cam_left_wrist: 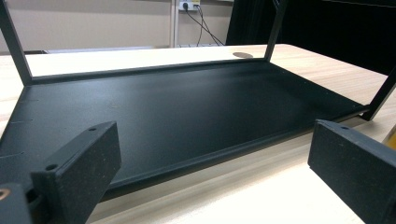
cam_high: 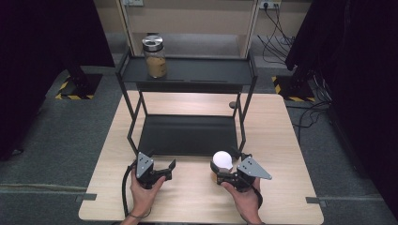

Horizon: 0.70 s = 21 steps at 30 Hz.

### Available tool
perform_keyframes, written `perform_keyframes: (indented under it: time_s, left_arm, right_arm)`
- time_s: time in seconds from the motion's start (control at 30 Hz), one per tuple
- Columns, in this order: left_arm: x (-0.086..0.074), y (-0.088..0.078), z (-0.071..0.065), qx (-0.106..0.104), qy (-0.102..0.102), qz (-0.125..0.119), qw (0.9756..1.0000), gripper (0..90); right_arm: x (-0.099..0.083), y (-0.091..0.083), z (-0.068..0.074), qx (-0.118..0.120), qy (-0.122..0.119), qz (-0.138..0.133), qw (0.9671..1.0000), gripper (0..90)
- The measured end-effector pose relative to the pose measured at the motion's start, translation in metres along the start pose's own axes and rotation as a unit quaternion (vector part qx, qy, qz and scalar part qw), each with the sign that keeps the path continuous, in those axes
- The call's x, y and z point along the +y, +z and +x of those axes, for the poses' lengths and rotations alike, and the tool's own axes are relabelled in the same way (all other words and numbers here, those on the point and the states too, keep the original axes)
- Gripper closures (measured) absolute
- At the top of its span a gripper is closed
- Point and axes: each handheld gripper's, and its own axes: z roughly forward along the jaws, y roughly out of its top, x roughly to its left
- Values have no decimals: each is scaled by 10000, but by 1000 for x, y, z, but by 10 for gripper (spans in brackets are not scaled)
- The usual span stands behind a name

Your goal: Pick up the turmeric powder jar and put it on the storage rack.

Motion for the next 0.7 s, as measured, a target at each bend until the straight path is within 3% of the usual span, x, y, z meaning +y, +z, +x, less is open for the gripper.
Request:
perform_keyframes:
  time_s: [0.7]
  left_arm:
    - [0, 0, 0, -13, 10, 13, 10000, 20]
  right_arm:
    - [-15, 2, 7, -63, -20, 56, 10000, 253]
